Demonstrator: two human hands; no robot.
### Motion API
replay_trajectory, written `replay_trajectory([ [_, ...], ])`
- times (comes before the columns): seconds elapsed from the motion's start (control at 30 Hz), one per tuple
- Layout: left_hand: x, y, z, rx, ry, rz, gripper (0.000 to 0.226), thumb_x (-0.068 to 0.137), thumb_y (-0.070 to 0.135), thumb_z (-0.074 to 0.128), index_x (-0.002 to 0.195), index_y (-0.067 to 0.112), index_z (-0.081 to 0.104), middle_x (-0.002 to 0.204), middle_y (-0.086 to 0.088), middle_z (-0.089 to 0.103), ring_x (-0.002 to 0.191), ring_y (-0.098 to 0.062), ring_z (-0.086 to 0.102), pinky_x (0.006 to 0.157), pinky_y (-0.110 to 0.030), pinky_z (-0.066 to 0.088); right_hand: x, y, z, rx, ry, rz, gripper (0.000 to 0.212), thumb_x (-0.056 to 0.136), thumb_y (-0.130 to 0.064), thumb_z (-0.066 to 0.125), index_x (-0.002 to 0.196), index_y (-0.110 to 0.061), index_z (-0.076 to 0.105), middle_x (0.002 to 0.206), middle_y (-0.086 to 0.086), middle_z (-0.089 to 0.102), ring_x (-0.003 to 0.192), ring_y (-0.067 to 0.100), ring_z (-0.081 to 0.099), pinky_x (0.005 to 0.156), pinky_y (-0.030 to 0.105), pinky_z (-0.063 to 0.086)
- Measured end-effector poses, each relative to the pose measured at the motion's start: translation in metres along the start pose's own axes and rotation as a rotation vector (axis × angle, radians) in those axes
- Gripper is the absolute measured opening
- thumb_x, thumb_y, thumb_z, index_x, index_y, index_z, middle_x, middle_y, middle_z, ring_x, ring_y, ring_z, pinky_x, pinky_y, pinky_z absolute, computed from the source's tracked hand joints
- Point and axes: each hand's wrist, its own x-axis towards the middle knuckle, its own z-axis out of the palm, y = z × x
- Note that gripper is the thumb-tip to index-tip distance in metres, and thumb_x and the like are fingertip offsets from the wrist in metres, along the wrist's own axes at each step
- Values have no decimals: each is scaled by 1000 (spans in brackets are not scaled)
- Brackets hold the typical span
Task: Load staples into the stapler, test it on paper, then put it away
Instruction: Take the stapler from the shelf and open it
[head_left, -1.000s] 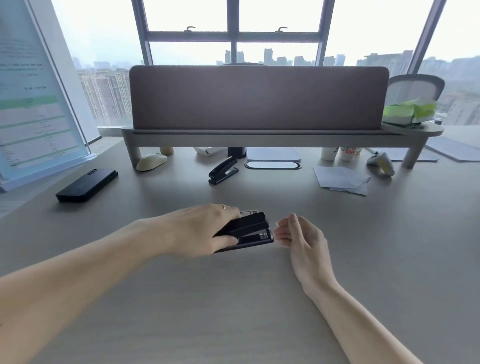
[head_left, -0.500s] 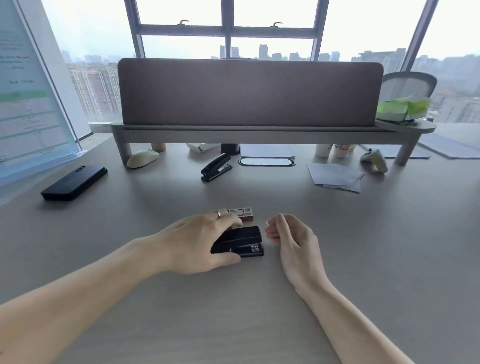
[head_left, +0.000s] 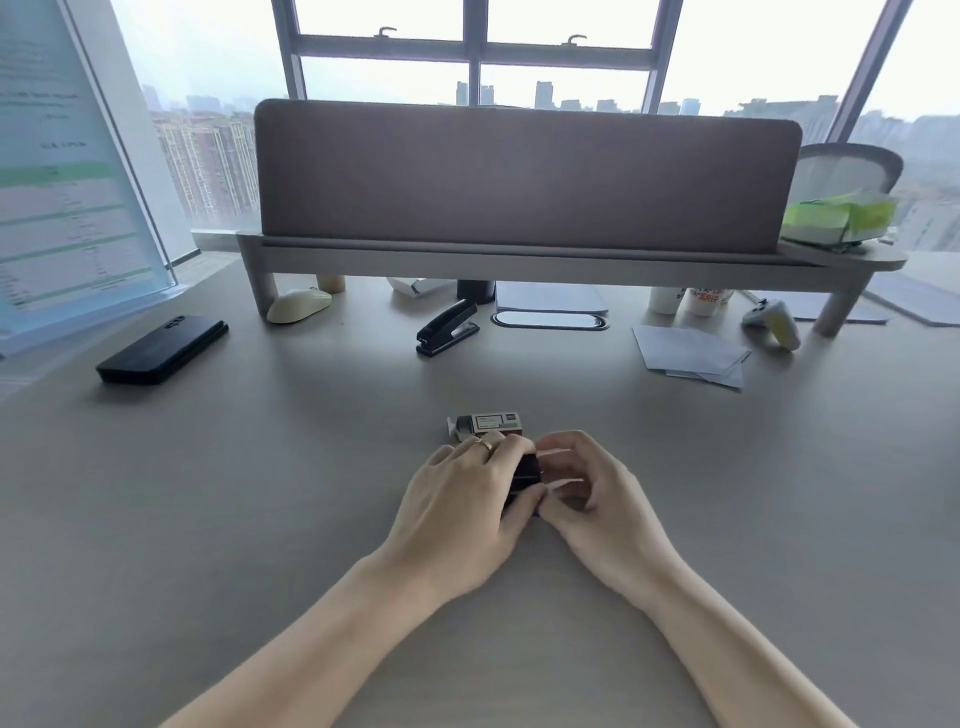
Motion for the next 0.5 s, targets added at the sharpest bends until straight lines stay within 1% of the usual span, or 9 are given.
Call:
replay_trajectory([
  [0.07, -1, 1, 4, 43, 17, -6, 49, 99, 62, 29, 123, 31, 57, 117, 11, 70, 109, -14, 66, 88, -30, 48, -1, 1, 1, -21, -20, -26, 53, 83, 9, 67, 110, -36, 68, 104, -17, 81, 93, 5, 77, 80, 17, 58],
  [0.13, 0, 2, 9, 81, 49, -17, 46, 100, 62, 32, 120, 30, 58, 114, 10, 71, 107, -15, 67, 83, -32, 48, -1, 1, 0, -45, -24, -46, 54, 82, 8, 71, 112, -37, 67, 104, -21, 80, 93, 3, 77, 78, 11, 54],
  [0.2, 1, 1, 12, 77, 58, -29, 43, 100, 60, 35, 118, 28, 58, 114, 10, 72, 107, -15, 68, 81, -32, 47, -1, 1, 0, -69, -20, -41, 53, 83, 3, 75, 115, -39, 66, 101, -19, 81, 87, 3, 77, 74, 10, 52],
  [0.27, 1, 0, 12, 70, 60, 1, 41, 100, 57, 37, 117, 26, 59, 112, 10, 72, 106, -15, 68, 79, -30, 46, -1, 2, -1, -101, -21, -32, 53, 83, -2, 77, 117, -42, 64, 100, -15, 82, 82, 5, 75, 71, 11, 51],
  [0.33, 0, 0, 8, 43, 98, 22, 38, 100, 54, 40, 115, 24, 59, 108, 9, 72, 101, -16, 68, 76, -30, 46, -1, 2, 0, -129, -29, -31, 53, 83, -6, 78, 117, -44, 63, 99, -12, 81, 82, 6, 73, 71, 12, 50],
  [0.37, 0, 0, 4, -28, 130, -14, 35, 101, 52, 43, 114, 23, 58, 105, 10, 71, 96, -15, 67, 74, -30, 45, -1, 1, 0, -138, -32, -28, 52, 83, -9, 80, 117, -45, 63, 99, -10, 80, 83, 6, 73, 73, 12, 51],
  [0.43, 4, -1, -1, -230, 187, -135, 29, 101, 48, 47, 114, 24, 55, 100, 15, 66, 90, -11, 61, 71, -26, 38, -1, 2, 0, -151, -27, -22, 49, 85, -13, 82, 119, -43, 64, 99, -9, 77, 85, 4, 72, 75, 11, 51],
  [0.47, 5, -1, -2, -288, 189, -160, 26, 101, 46, 49, 115, 24, 54, 99, 18, 63, 90, -9, 58, 71, -23, 35, 0, 3, 0, -155, -23, -20, 47, 86, -14, 82, 119, -42, 64, 99, -9, 75, 85, 4, 72, 75, 11, 51],
  [0.5, 5, -1, -2, -288, 196, -151, 26, 101, 45, 50, 116, 24, 54, 99, 19, 61, 92, -9, 57, 72, -22, 35, 0, 3, 0, -155, -22, -22, 47, 86, -14, 82, 118, -42, 64, 99, -9, 75, 85, 3, 71, 74, 10, 51],
])
